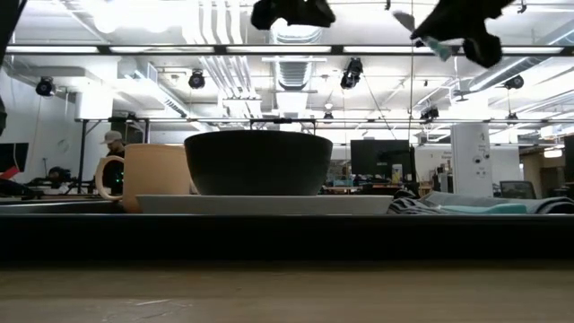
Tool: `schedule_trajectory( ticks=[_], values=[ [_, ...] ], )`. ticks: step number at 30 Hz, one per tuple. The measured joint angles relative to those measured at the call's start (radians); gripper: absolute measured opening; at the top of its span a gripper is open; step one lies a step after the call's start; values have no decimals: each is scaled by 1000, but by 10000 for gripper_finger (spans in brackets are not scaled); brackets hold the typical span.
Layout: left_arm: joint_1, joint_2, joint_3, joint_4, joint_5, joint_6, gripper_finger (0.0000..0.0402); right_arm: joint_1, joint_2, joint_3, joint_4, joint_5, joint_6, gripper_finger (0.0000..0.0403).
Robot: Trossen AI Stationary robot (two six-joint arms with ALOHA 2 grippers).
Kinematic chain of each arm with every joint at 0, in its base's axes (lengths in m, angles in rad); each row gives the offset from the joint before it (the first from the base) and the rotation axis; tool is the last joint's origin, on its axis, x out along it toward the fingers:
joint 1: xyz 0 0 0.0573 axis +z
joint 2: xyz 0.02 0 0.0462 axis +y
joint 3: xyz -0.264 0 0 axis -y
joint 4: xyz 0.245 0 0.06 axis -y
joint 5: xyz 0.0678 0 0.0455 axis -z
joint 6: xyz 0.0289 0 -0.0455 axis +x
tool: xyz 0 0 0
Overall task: Set up tray
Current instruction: Put the blue knife on the gray napkin
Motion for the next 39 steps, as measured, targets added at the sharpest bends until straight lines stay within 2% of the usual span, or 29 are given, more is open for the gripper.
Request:
schedule_trajectory(
  ticks=[2,7,11,14,17,24,26,29,31,33,35,39],
  values=[
    [19,-25,-26,-3,0,1,50,21,-26,-78,120,-57,106,20],
    [69,-105,-116,-5,0,1,90,114,-18,-296,546,-47,316,20],
    [111,-175,-200,-10,61,1,116,211,86,-423,840,81,465,20],
    [145,-240,-255,-8,132,1,121,280,185,-447,1002,197,531,20],
    [171,-299,-303,-4,176,1,122,337,290,-419,995,284,609,20],
    [188,-387,-392,-20,200,-19,122,368,470,-264,878,285,723,20],
    [193,-392,-404,-86,296,-68,122,368,496,-213,864,284,723,20],
    [205,-375,-427,-111,566,-162,122,368,505,-159,764,284,700,20],
    [206,-356,-451,-67,753,-221,122,368,493,-138,690,287,689,20],
    [203,-346,-471,-11,868,-284,122,368,476,-121,644,288,676,20],
    [190,-333,-476,47,920,-340,122,368,443,-126,609,288,666,20],
    [185,-300,-479,52,930,-445,122,365,342,-170,585,284,574,20]
  ],
)
